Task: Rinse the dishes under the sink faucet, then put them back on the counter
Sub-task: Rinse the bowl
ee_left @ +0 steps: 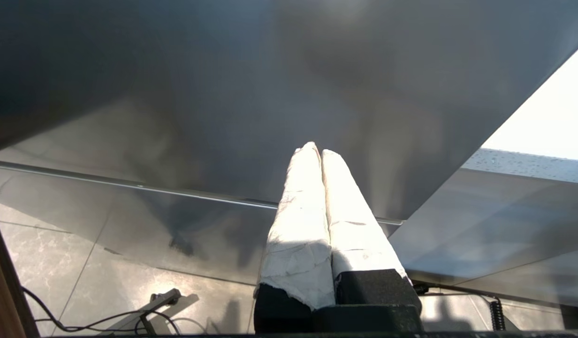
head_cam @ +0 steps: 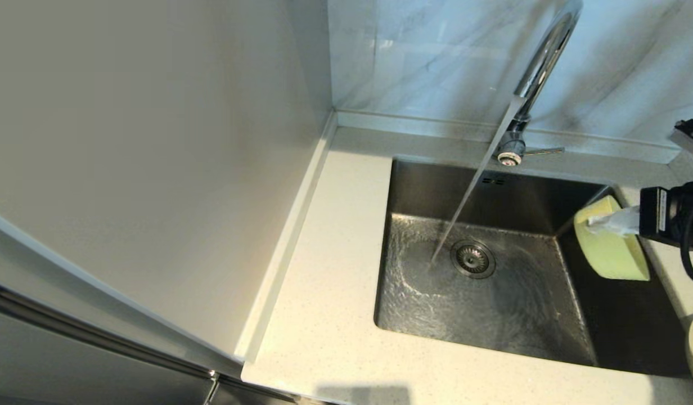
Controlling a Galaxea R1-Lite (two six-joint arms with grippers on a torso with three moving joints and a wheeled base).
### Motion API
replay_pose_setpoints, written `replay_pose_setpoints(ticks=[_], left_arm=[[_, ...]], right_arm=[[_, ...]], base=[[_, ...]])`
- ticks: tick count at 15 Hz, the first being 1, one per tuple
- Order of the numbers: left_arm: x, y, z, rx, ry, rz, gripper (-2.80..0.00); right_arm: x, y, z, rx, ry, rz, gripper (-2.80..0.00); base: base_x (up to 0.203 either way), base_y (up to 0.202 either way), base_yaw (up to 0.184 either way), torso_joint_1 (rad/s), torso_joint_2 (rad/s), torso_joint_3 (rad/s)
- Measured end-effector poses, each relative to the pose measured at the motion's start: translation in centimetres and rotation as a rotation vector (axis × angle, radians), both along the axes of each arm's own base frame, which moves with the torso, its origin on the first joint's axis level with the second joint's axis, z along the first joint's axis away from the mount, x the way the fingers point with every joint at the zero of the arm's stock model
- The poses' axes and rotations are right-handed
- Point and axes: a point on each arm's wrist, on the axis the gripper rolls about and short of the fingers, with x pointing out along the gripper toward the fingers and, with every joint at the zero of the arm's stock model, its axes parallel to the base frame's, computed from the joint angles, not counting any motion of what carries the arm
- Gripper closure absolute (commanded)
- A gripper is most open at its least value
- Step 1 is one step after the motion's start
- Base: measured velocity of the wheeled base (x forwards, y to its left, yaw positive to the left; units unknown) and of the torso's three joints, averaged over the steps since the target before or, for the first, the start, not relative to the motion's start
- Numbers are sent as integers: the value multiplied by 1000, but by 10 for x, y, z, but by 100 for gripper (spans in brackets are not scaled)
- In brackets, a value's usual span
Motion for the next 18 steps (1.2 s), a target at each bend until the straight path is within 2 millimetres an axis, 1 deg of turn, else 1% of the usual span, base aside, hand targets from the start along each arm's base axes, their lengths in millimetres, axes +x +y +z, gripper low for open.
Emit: replay_pose_setpoints(ticks=[2,5,8,10,12,15,18], left_arm=[[0,0,0,0,0,0,0],[0,0,0,0,0,0,0],[0,0,0,0,0,0,0],[0,0,0,0,0,0,0],[0,0,0,0,0,0,0],[0,0,0,0,0,0,0],[0,0,0,0,0,1,0]], right_arm=[[-4,18,-6,18,-83,75,0],[0,39,-11,13,-202,137,0],[16,59,-16,-27,-290,92,0],[27,76,-18,-35,-360,77,0],[32,90,-21,-28,-383,92,0],[36,101,-21,-19,-409,108,0],[41,111,-19,-10,-435,71,0]], base=[[0,0,0,0,0,0],[0,0,0,0,0,0],[0,0,0,0,0,0],[0,0,0,0,0,0],[0,0,0,0,0,0],[0,0,0,0,0,0],[0,0,0,0,0,0]])
